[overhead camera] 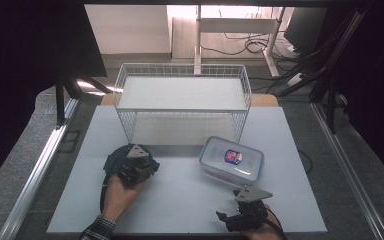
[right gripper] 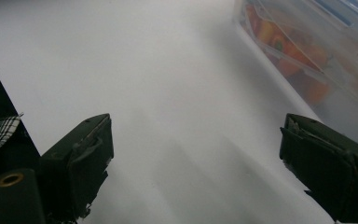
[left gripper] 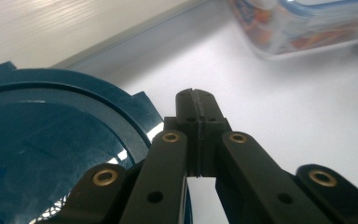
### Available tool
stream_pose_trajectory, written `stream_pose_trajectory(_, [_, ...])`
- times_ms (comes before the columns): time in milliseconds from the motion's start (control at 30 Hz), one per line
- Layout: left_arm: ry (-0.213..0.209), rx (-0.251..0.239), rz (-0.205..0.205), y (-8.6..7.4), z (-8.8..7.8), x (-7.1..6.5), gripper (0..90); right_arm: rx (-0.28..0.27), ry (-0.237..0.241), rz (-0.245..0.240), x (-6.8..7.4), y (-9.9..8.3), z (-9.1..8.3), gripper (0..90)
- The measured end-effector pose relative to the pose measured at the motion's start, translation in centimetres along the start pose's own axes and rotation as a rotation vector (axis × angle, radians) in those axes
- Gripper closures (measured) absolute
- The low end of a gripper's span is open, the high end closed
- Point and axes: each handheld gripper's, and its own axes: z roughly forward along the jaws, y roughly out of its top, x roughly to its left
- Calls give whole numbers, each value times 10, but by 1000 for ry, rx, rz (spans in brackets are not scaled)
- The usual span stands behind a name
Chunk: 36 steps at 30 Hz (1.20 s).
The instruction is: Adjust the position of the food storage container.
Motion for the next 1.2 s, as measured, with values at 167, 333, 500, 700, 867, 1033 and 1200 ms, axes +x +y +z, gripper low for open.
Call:
stream_pose_trajectory(167, [23,-14,-39,-9,-10,18,900,2,0,-2,0,0,1,97])
stream_pose_trajectory(333, [60,-26,-72,-13,-18,36,900,2,0,-2,0,0,1,97])
stream_pose_trajectory(500, [85,-33,-95,-16,-23,49,900,1,1,-1,0,0,0,98])
stream_pose_trajectory(700, [127,-56,-144,-20,-27,65,900,1,1,3,-1,0,0,100])
stream_pose_trajectory(867, [117,-94,-112,-17,-25,48,900,-1,2,2,-2,4,-7,200])
stream_pose_trajectory(1033, [41,-158,-74,-3,-18,28,900,-11,-35,-24,-2,12,-20,439])
stream_pose_trajectory(1200, [3,-144,-21,12,4,9,900,-23,-102,17,-16,20,-39,805])
